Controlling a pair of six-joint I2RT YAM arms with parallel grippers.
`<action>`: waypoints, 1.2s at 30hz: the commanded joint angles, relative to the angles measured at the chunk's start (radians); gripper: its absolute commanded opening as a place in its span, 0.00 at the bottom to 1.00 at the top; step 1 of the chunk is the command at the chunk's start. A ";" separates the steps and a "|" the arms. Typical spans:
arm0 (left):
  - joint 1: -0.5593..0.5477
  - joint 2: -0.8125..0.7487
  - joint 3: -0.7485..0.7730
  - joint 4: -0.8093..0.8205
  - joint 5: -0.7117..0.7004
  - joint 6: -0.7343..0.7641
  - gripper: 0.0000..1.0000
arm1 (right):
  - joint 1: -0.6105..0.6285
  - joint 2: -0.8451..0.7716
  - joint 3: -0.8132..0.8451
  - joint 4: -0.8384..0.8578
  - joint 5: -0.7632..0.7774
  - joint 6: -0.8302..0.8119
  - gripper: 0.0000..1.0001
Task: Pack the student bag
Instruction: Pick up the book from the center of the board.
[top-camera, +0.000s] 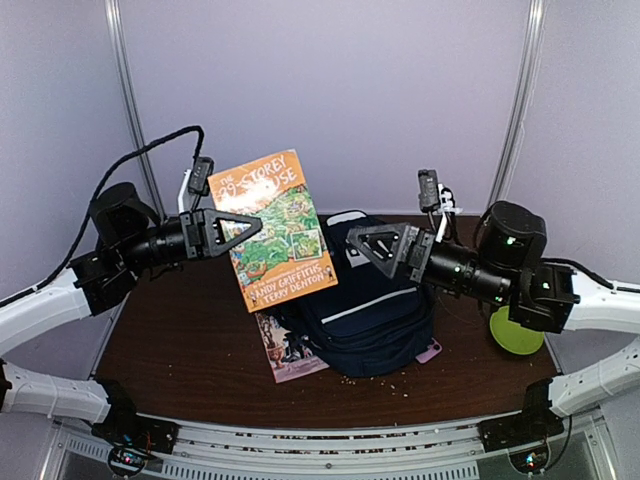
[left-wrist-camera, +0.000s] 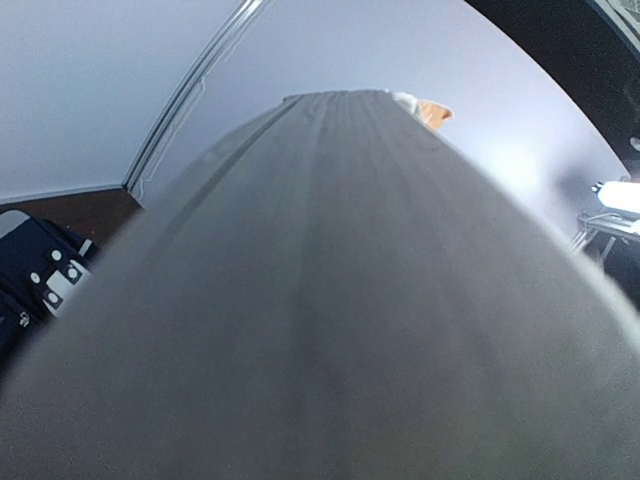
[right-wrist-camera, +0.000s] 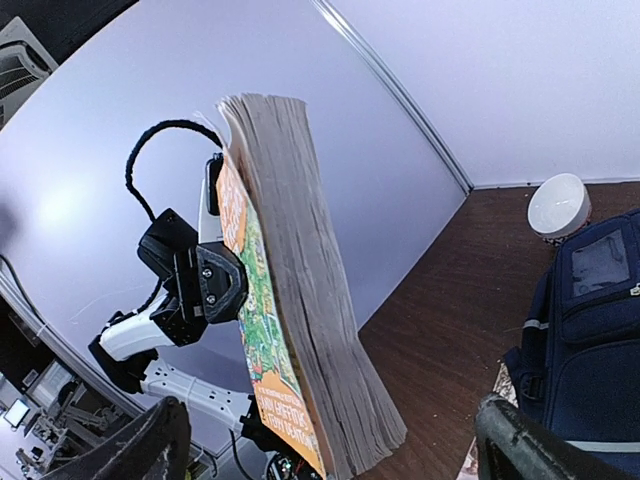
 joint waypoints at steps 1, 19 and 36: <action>-0.001 -0.011 0.046 0.148 0.049 -0.002 0.00 | 0.012 0.053 0.028 0.046 -0.068 0.040 1.00; -0.012 -0.013 0.038 0.366 0.065 -0.121 0.00 | 0.013 0.224 0.030 0.330 -0.232 0.221 0.99; -0.013 0.009 -0.012 0.504 -0.006 -0.200 0.00 | 0.011 0.335 0.069 0.635 -0.273 0.380 0.56</action>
